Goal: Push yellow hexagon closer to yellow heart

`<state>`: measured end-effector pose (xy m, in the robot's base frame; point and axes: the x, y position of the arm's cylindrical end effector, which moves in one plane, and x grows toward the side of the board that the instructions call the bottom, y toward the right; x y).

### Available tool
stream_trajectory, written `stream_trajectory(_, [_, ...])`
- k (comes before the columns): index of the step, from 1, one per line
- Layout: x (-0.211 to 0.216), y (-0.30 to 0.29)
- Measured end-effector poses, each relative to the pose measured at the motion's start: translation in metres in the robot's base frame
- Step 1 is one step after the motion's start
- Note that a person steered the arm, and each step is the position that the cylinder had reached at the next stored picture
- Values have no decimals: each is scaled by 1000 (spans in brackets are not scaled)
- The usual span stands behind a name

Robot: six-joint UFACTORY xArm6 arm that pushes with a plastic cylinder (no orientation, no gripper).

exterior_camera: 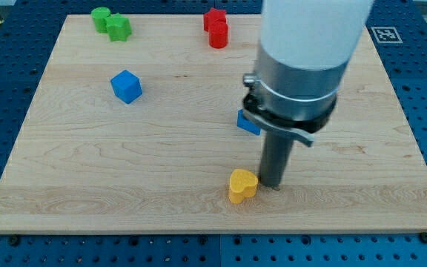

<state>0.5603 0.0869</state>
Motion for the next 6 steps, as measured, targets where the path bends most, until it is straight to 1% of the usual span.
stream_trajectory(1, [-7, 64])
stream_trajectory(2, [-65, 80])
stream_trajectory(3, [-133, 82])
stream_trajectory(4, [-176, 104])
stream_trajectory(5, [-206, 106])
stream_trajectory(6, [-210, 76])
